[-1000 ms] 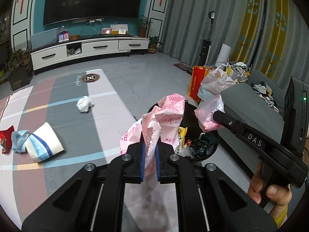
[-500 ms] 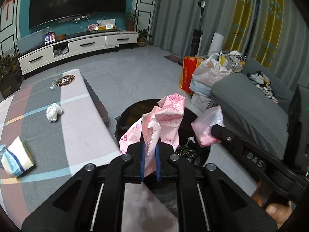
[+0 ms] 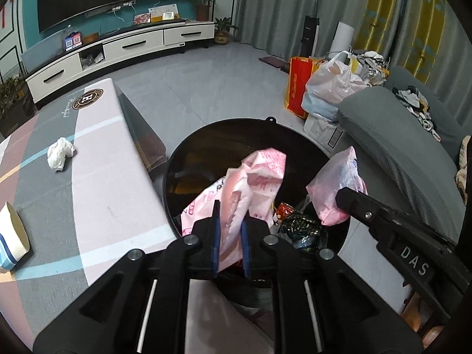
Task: Collect trash
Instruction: 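Carry both pink bags to the bucket and open both tools to drop them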
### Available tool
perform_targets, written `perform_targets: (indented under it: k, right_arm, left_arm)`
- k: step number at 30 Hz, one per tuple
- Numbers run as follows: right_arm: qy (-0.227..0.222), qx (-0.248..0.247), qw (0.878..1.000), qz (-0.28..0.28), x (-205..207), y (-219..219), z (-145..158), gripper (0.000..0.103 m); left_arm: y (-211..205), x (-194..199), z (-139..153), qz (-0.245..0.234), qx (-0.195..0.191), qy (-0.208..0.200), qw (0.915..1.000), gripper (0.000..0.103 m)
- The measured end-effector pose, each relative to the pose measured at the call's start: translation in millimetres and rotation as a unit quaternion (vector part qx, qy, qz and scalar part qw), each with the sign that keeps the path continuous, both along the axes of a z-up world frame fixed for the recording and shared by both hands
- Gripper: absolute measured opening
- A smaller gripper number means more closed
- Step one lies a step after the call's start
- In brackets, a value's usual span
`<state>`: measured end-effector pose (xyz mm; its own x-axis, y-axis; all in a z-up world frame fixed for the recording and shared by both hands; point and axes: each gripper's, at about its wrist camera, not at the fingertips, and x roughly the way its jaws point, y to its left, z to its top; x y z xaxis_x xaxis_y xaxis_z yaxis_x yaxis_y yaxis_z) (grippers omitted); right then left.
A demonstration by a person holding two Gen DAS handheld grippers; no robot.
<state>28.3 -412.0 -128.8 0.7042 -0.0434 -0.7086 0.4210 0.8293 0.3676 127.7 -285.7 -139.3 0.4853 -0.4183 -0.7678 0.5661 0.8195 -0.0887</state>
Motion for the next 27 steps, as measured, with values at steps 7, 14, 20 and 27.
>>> perform_targets:
  k: [7, 14, 20, 27]
  right_arm:
    - [0.01, -0.003, 1.0, 0.004, 4, 3, -3, 0.004]
    - [0.018, 0.001, 1.0, 0.002, 5, -2, -7, 0.008]
    - [0.018, -0.003, 1.0, 0.001, 5, 0, -5, 0.019]
    - [0.014, -0.011, 1.0, -0.011, 1, -2, 0, 0.045]
  left_arm:
    - [-5, 1, 0, -0.009, 0.01, -0.005, 0.9999, 0.016]
    - [-8, 0, -1, -0.018, 0.008, -0.004, 0.9998, 0.034]
    - [-8, -4, 2, -0.022, 0.005, -0.011, 0.9997, 0.044]
    - [5, -4, 10, -0.009, -0.002, -0.022, 0.9997, 0.053]
